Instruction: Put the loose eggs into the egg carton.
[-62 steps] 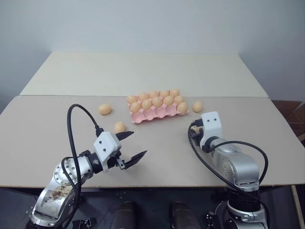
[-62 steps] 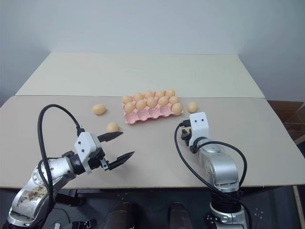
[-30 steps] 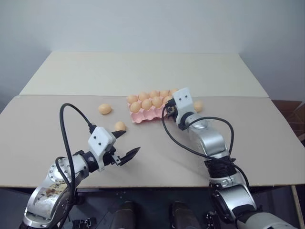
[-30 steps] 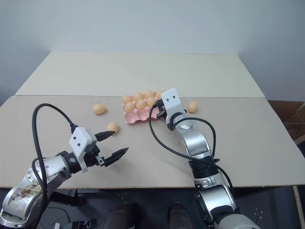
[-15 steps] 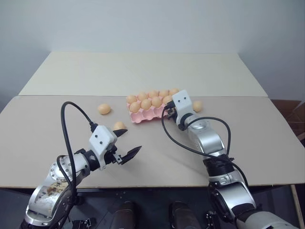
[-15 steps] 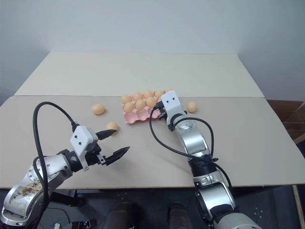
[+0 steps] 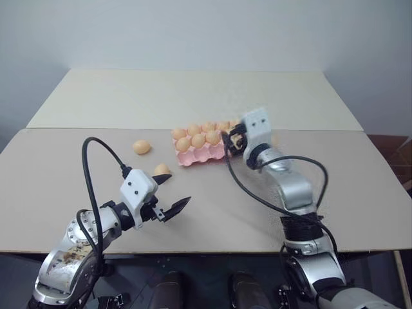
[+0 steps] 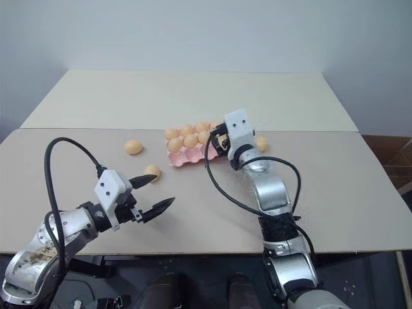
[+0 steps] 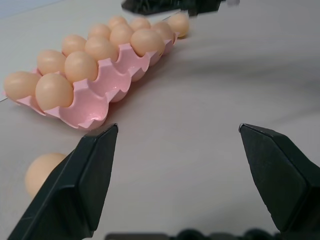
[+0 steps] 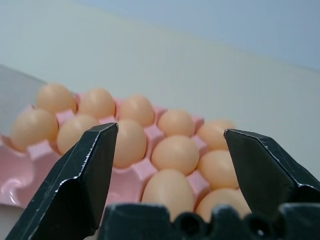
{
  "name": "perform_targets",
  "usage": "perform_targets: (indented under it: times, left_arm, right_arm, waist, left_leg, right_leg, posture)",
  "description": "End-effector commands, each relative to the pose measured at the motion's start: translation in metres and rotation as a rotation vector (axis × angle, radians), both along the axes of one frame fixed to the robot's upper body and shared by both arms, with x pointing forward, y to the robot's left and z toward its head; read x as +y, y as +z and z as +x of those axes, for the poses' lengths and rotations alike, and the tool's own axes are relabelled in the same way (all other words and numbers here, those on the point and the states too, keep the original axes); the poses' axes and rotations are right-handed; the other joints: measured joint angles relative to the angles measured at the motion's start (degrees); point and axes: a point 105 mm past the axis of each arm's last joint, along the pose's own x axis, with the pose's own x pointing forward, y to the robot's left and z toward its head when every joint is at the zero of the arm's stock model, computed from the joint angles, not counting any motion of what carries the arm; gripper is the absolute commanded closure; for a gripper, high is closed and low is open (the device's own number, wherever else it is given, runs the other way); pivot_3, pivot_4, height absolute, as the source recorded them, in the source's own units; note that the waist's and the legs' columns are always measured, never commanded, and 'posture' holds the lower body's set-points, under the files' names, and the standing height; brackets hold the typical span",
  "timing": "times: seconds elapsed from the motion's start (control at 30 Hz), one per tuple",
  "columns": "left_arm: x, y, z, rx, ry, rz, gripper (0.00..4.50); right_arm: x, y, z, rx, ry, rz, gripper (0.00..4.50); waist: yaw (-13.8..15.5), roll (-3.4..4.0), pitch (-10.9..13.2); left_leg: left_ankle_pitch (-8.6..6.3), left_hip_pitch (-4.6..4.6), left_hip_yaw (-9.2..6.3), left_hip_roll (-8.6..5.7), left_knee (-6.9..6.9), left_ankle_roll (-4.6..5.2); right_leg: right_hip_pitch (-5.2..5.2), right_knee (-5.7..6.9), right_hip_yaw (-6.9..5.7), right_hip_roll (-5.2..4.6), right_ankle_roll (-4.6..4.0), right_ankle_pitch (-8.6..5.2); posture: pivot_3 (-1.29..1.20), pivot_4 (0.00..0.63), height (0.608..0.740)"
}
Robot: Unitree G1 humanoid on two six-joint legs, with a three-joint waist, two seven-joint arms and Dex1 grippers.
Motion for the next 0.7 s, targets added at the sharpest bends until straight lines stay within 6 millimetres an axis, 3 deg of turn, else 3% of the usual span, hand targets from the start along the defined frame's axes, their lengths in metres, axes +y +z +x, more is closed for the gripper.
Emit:
perform_targets:
  times: [0.03,0.33,0.53,0.7]
  left_arm:
    - [0.002,0.011,-0.002,-0.054,0.018,-0.024,0.31]
    - [-0.007,0.011,-0.005,-0.054,-0.009,-0.073,0.31]
    - [-0.013,0.011,-0.005,-0.071,-0.055,-0.082,0.31]
    - [-0.016,0.013,0.001,-0.087,-0.080,-0.051,0.31]
  right_arm:
    - [-0.010,0.012,-0.028,-0.099,0.032,0.012,0.51]
    - [-0.033,0.003,-0.094,-0.285,-0.031,0.131,0.51]
    - [-0.039,-0.034,-0.132,-0.225,0.056,0.119,0.51]
    - [-0.043,-0.060,-0.140,-0.131,0.036,0.044,0.51]
  waist:
    - [0.1,0.00,0.0]
    - [-0.4,0.00,0.0]
    - [0.0,-0.01,0.0]
    - [-0.1,-0.01,0.0]
  left_leg:
    - [0.00,0.00,0.01,0.00,0.00,0.00]
    - [0.00,0.06,0.03,0.06,0.00,0.00]
    - [0.00,0.06,0.05,0.02,0.00,-0.01]
    - [0.00,0.13,0.04,0.08,0.00,-0.01]
  right_leg:
    - [0.01,-0.02,0.00,0.00,0.00,0.00]
    - [0.01,-0.02,0.07,0.06,0.00,-0.01]
    - [0.10,-0.14,0.02,-0.02,0.02,-0.03]
    - [0.10,-0.12,0.04,0.00,-0.05,-0.17]
  posture:
    - [0.00,0.150,0.740]
    - [0.00,0.150,0.740]
    - [0.00,0.150,0.740]
    - [0.00,0.150,0.740]
